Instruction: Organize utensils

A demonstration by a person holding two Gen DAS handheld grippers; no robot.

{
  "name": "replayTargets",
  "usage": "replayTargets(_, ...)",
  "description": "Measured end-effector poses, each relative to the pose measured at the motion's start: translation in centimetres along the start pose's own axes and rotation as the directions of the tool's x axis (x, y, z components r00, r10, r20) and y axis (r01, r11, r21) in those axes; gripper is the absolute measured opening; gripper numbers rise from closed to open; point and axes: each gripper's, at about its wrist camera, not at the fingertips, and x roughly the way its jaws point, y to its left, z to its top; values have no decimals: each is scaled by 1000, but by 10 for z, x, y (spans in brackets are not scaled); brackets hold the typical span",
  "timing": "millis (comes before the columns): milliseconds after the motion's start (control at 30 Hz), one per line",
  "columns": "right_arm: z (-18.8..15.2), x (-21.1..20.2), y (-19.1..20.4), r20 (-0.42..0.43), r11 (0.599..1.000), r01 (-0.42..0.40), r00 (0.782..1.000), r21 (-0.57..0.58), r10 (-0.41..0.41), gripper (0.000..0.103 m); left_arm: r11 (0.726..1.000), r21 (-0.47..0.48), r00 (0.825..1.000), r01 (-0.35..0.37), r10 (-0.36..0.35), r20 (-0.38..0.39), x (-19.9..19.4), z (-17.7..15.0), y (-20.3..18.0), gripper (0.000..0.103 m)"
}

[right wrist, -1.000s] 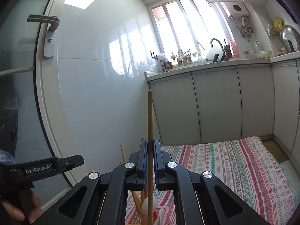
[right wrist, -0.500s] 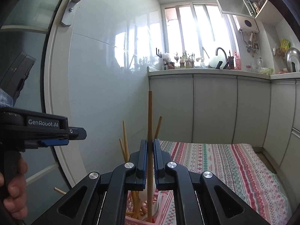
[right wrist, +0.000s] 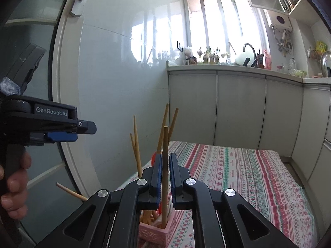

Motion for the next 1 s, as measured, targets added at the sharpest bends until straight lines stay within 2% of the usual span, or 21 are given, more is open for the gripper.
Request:
replayTargets(200, 8, -7, -14, -33, 998, -33, 999, 61, 35, 10, 1000, 17, 1000, 0, 0, -6, 0, -1, -4, 50)
replayTargets(300, 18, -20, -24, -71, 989, -78, 994, 127, 88, 31, 1000, 11, 1000, 16, -16, -22, -2, -2, -6, 50)
replayTargets(333, 19, -27, -27, -73, 985, -85, 993, 148, 97, 54, 1000, 10, 999, 20, -20, -27, -3, -3, -6, 51)
replayTargets(367, 21, -37, -30, -74, 983, -75, 993, 165, 88, 66, 1000, 14, 999, 19, -19, -32, -7, -5, -7, 51)
replayTargets(467, 25, -67, -41, -105, 982, -46, 992, 183, 66, 66, 999, 49, 999, -16, 19, -48, -23, -16, -12, 53)
replayTargets(567, 35, -102, -50, -142, 986, -15, 989, 167, 39, 68, 996, 83, 998, -43, 46, -42, -55, -29, -18, 60)
replayTargets(700, 64, -157, -59, -147, 991, 16, 989, 131, 3, 82, 989, 125, 996, -83, 86, -20, -105, -37, -29, 71)
replayTargets(800, 94, -192, -60, -177, 994, 49, 984, 102, -30, 85, 988, 132, 996, -85, 89, -20, -142, -32, -42, 75)
replayTargets(900, 119, -223, -59, -225, 992, 66, 974, 107, -41, 92, 985, 157, 997, -73, 74, 0, -184, -25, -60, 85)
replayTargets(967, 135, -244, -60, -247, 990, 69, 968, 126, -36, 101, 983, 180, 999, -46, 48, -2, -211, -22, -73, 92)
replayTargets(1000, 143, -254, -62, -253, 987, 76, 967, 139, -39, 103, 982, 187, 999, -36, 38, -8, -223, -19, -80, 94)
